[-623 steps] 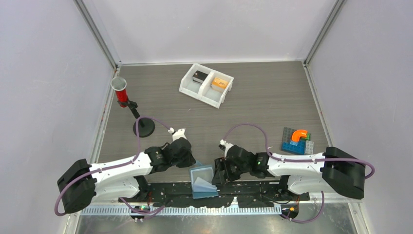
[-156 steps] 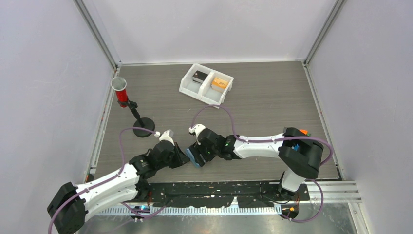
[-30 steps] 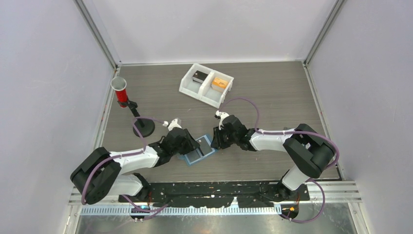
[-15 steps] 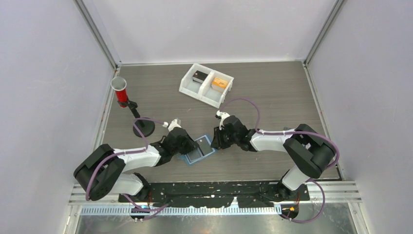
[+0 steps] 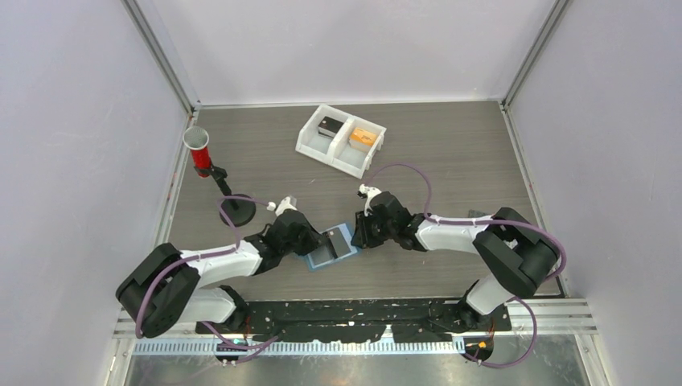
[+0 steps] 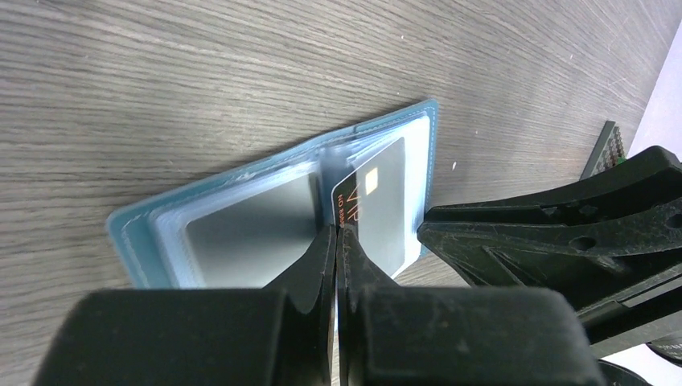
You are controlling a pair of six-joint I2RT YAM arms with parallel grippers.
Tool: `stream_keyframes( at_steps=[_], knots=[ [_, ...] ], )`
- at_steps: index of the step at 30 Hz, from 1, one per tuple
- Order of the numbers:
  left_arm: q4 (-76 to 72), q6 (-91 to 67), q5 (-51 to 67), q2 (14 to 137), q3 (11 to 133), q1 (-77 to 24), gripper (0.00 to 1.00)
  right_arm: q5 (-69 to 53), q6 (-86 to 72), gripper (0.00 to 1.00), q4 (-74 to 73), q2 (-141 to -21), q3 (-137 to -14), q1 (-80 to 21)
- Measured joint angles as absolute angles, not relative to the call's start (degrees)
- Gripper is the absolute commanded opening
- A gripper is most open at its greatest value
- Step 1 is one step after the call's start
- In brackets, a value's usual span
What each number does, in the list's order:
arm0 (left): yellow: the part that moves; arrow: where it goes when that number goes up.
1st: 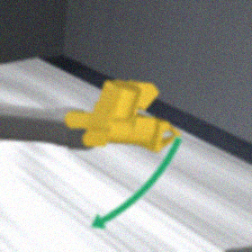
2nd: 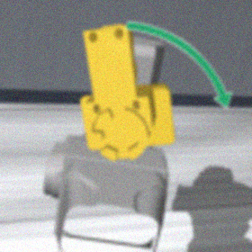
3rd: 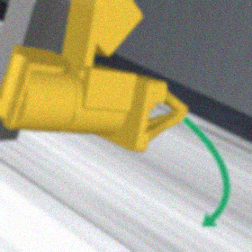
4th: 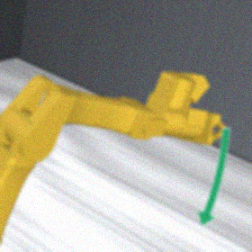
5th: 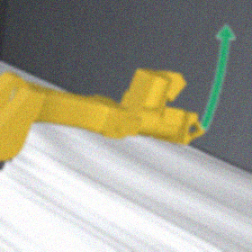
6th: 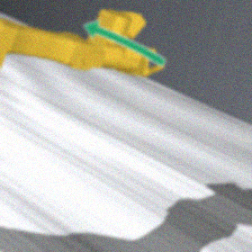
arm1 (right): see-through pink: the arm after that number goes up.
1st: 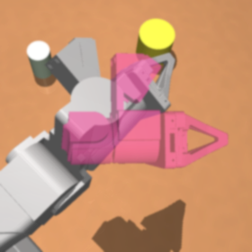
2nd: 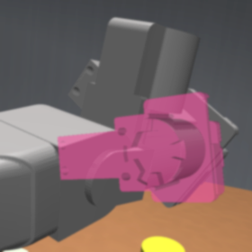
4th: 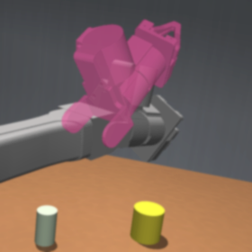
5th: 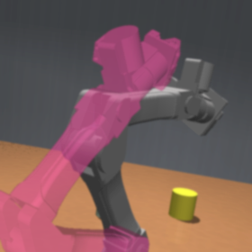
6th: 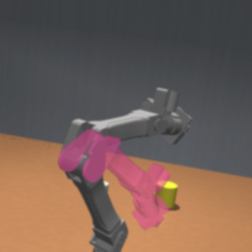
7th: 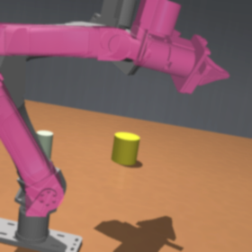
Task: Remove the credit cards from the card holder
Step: Remove the credit card from the card holder.
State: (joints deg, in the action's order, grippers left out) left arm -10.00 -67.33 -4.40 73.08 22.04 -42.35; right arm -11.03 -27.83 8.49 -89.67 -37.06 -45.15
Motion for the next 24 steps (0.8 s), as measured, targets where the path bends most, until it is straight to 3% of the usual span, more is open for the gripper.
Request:
stream_keyframes(
  at_steps=[9,17,24],
  knots=[
    [-6.81,-66.57,-2.39,71.40,22.22,-41.87,0.00,-10.17,-28.03,0.31,-2.22,-83.79,-38.02,-44.88],
    [-4.49,-65.47,-1.34,69.25,22.28,-41.87,0.00,-12.19,-29.02,0.42,-2.74,-79.83,-40.16,-44.88],
    [-1.98,-65.23,-1.21,66.48,22.37,-41.58,0.00,-16.47,-29.04,0.39,3.03,-80.86,-40.16,-44.95]
  ],
)
